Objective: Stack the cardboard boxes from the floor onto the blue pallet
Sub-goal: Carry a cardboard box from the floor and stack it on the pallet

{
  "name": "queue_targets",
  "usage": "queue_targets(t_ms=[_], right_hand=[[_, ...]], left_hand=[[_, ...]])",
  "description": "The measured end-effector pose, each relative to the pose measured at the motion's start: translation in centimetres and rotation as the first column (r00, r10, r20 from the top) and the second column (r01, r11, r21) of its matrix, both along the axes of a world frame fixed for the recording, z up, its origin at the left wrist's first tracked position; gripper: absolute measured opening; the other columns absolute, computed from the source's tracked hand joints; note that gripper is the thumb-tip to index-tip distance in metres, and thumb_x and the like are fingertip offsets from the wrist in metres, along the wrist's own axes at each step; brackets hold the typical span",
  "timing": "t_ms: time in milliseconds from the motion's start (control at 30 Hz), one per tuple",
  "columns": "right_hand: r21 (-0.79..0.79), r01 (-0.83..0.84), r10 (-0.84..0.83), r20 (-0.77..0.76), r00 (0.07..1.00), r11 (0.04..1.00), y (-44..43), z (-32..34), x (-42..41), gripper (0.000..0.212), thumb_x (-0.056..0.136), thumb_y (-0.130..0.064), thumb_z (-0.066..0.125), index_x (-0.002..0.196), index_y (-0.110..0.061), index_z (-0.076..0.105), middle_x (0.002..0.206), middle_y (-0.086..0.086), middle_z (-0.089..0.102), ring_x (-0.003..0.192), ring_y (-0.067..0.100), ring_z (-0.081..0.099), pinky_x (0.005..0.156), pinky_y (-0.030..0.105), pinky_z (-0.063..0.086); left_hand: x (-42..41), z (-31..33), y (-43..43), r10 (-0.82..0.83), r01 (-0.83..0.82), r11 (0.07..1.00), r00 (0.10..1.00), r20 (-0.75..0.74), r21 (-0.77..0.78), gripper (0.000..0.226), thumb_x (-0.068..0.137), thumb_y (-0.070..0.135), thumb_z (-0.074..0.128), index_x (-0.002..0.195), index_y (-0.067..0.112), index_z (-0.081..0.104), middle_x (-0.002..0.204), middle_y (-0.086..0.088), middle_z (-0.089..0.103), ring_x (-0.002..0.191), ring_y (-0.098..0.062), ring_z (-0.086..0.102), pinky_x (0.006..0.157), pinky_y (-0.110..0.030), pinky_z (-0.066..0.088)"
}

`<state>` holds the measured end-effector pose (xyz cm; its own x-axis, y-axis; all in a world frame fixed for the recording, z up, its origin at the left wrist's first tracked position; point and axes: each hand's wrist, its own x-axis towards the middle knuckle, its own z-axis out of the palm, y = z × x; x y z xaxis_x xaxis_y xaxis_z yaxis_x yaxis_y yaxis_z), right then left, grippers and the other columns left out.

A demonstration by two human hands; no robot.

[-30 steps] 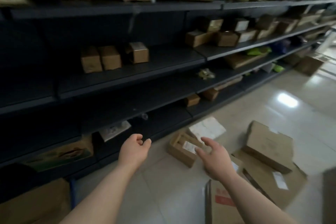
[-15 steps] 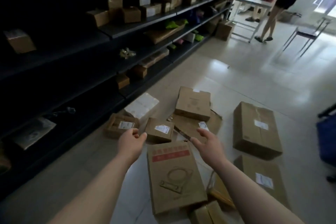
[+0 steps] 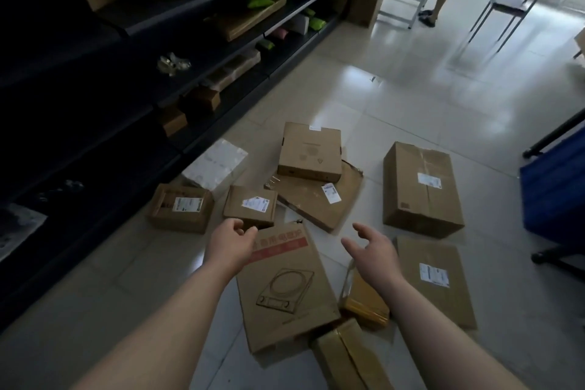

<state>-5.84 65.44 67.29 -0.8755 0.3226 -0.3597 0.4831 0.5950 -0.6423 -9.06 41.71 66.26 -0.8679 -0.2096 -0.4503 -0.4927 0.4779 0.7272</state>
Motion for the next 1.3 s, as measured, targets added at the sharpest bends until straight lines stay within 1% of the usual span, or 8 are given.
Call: queue_targets(t_ms=[167,267,400,567,667,967,1133,1300], right_hand=[[-0.058,-0.015,0.021,0.108,0.994,0.998,1.1,-4.4,-2.6,0.053,0.092,-0.032,0.061,0.141,-0.024,0.045,0.141,0.003,0.050,0.119,0.023,0.057,0.096,0.040,0.051],[-0.055,-0.059,0.067,0.150,0.986,0.997,1.9,-7.7,-4.6,0.053,0.091,-0.037,0.061,0.141,-0.024,0.045,0.141,0.002,0.050,0.116,0.026,0.059,0.095,0.043,0.052],[-0.047,-0.128,0.135,0.196,0.971,0.991,3.5,-14.5,-8.0,0.053,0.092,-0.037,0.061,0.141,-0.025,0.045,0.139,-0.001,0.052,0.117,0.020,0.057,0.090,0.036,0.052],[-0.055,-0.199,0.206,0.225,0.952,0.978,5.3,-24.5,-10.5,0.055,0.092,-0.036,0.061,0.143,-0.024,0.043,0.140,-0.001,0.051,0.126,0.018,0.050,0.093,0.033,0.047],[-0.039,-0.198,0.201,0.273,0.941,0.979,5.9,-30.6,-10.8,0.059,0.091,-0.038,0.062,0.144,-0.025,0.041,0.143,0.000,0.049,0.128,0.021,0.049,0.096,0.038,0.048],[-0.055,-0.145,0.154,0.377,0.913,0.988,6.6,-48.2,-9.9,0.066,0.089,-0.033,0.066,0.146,-0.015,0.037,0.142,0.008,0.050,0.124,0.028,0.052,0.093,0.040,0.048],[-0.055,-0.033,0.053,0.411,0.910,0.998,6.8,-56.6,-9.3,0.073,0.087,-0.032,0.070,0.147,-0.012,0.033,0.141,0.012,0.050,0.125,0.031,0.051,0.093,0.036,0.046],[-0.046,0.032,-0.009,0.436,0.900,0.998,7.2,-64.0,-8.6,0.080,0.074,-0.044,0.077,0.137,-0.016,0.036,0.134,0.012,0.051,0.119,0.036,0.053,0.097,0.047,0.048]], left_hand=[[-1.9,-4.3,1.2,0.067,-0.065,0.998,0.993,0.101,-0.028,0.047,0.091,0.033,0.058,0.132,0.010,0.050,0.126,-0.008,0.058,0.104,-0.021,0.055,0.090,-0.035,0.047],[-2.6,-7.5,1.9,0.123,-0.120,0.992,0.983,0.139,-0.029,0.048,0.092,0.033,0.057,0.133,0.010,0.049,0.128,-0.008,0.057,0.109,-0.024,0.055,0.093,-0.037,0.047],[-3.4,-14.1,3.6,0.213,-0.204,0.977,0.958,0.190,-0.066,0.045,0.093,0.032,0.055,0.132,0.010,0.050,0.126,-0.008,0.057,0.099,-0.019,0.052,0.084,-0.032,0.043],[-3.6,-23.9,5.1,0.334,-0.319,0.942,0.914,0.231,-0.103,0.049,0.092,0.029,0.056,0.136,0.008,0.047,0.130,-0.009,0.057,0.116,-0.026,0.054,0.094,-0.035,0.042],[-2.7,-30.5,5.3,0.386,-0.365,0.922,0.880,0.275,-0.126,0.055,0.092,0.030,0.057,0.139,0.007,0.043,0.135,-0.012,0.054,0.122,-0.028,0.051,0.099,-0.037,0.040],[-0.5,-49.7,5.4,0.469,-0.445,0.883,0.811,0.350,-0.153,0.075,0.089,0.041,0.061,0.147,0.007,0.030,0.149,-0.015,0.040,0.134,-0.032,0.042,0.108,-0.039,0.035],[1.0,-58.3,4.7,0.522,-0.484,0.852,0.761,0.384,-0.199,0.088,0.086,0.047,0.062,0.152,0.011,0.016,0.155,-0.013,0.027,0.139,-0.035,0.033,0.112,-0.043,0.033],[2.3,-64.3,3.9,0.567,-0.517,0.823,0.715,0.408,-0.236,0.101,0.083,0.053,0.064,0.153,0.013,0.005,0.158,-0.015,0.020,0.142,-0.036,0.027,0.114,-0.045,0.029]])
